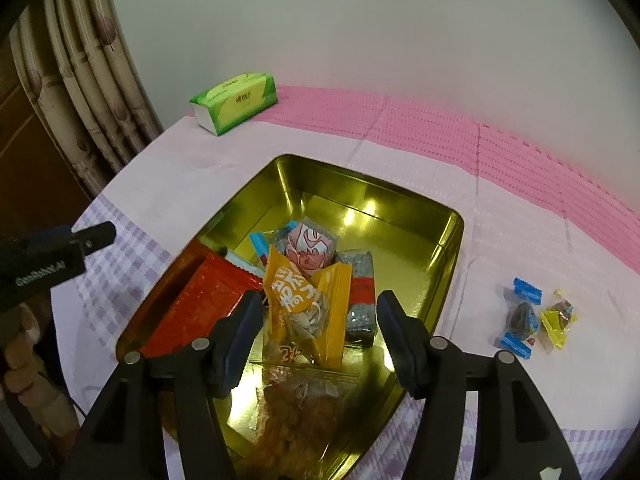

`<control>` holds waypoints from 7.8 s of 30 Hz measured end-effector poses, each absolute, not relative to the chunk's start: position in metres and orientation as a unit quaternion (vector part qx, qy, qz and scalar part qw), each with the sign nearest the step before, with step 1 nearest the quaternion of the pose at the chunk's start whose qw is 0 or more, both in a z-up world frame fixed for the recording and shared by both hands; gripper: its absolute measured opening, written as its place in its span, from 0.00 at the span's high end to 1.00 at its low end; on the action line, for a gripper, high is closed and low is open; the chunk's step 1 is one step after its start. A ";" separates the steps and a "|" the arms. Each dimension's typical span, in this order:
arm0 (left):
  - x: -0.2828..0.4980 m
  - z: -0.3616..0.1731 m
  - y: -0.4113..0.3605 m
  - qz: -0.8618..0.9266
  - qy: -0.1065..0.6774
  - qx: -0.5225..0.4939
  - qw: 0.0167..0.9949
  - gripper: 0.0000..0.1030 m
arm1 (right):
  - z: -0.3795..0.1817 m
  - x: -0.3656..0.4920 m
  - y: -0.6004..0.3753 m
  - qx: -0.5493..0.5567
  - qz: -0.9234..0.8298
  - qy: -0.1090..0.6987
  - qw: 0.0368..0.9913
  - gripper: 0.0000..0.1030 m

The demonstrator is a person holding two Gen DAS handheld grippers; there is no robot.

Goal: Organize snacks
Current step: 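Grasp the yellow-wrapped round cake on the cloth with right tool, then grasp the blue-wrapped candy with left tool while right tool holds the yellow cake, then carry the blue-wrapped candy into the gold tin with left tool and release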

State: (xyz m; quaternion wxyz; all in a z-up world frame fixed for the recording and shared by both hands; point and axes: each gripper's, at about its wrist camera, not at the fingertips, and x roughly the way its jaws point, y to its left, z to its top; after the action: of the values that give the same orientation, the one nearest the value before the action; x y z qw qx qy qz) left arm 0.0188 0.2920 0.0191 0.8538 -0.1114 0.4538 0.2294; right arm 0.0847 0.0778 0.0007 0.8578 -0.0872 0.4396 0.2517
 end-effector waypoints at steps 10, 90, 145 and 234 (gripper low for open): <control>0.019 0.021 0.288 0.224 0.451 -0.103 0.858 0.25 | 0.018 0.079 0.058 -0.073 0.250 0.422 0.868 0.44; 0.047 0.056 0.138 0.059 0.430 -0.013 0.901 0.25 | -0.049 0.156 -0.197 -0.063 0.007 0.432 0.899 0.76; 0.179 -0.034 -0.051 -0.098 0.532 0.008 0.841 0.71 | -0.056 0.159 -0.223 -0.033 0.012 0.420 0.907 0.74; 0.121 -0.025 0.177 0.076 0.529 -0.019 0.845 0.75 | -0.057 0.158 -0.216 -0.052 0.004 0.417 0.907 0.73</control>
State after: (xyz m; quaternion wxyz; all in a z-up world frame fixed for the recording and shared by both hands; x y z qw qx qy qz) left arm 0.1208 0.1771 -0.0252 0.8453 -0.0187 0.5286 0.0759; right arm 0.1575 -0.2164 -0.0568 0.9073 -0.0520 0.4172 0.0039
